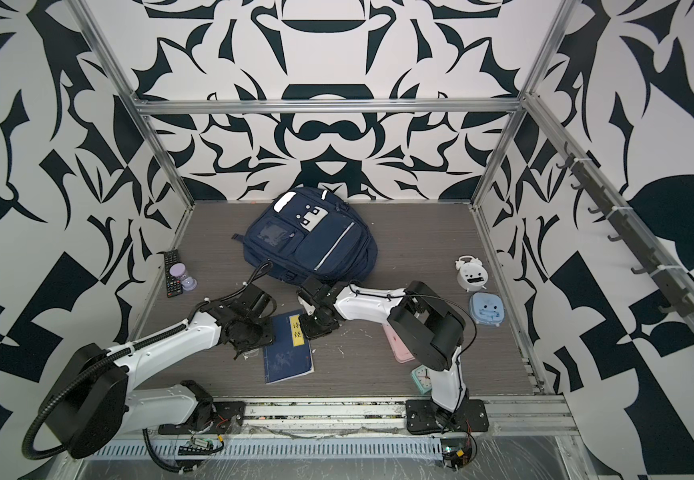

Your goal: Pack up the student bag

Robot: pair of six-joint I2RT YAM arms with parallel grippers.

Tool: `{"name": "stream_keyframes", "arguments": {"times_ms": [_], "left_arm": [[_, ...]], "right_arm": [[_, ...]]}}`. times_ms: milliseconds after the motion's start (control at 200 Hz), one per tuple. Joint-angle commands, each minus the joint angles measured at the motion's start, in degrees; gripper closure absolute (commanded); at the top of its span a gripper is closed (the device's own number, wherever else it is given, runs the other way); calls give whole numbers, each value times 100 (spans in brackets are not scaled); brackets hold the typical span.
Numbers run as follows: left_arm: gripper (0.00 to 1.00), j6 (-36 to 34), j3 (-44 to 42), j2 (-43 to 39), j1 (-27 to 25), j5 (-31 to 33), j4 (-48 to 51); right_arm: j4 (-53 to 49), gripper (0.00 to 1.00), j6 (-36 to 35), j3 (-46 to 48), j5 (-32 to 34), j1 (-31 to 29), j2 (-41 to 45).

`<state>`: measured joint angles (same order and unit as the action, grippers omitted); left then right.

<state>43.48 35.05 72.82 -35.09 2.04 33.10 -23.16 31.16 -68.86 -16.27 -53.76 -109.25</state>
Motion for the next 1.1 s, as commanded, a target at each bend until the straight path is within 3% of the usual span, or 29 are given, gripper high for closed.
{"name": "stream_keyframes", "arguments": {"times_ms": [0, 245, 560, 1095], "left_arm": [[52, 11, -131, 293, 20, -159, -124], [55, -55, -224, 547, 10, -1090, -995], [60, -199, -510, -481, 11, -1969, -2082], [66, -336, -534, -1031, 11, -2155, -2391]], "right_arm": [[-252, 76, -110, -110, 159, -52, -26], [-291, 77, -107, -76, 203, -63, -48], [-398, 78, -178, -26, 357, -53, -97], [-422, 77, -198, 126, 404, -48, -44]]}}
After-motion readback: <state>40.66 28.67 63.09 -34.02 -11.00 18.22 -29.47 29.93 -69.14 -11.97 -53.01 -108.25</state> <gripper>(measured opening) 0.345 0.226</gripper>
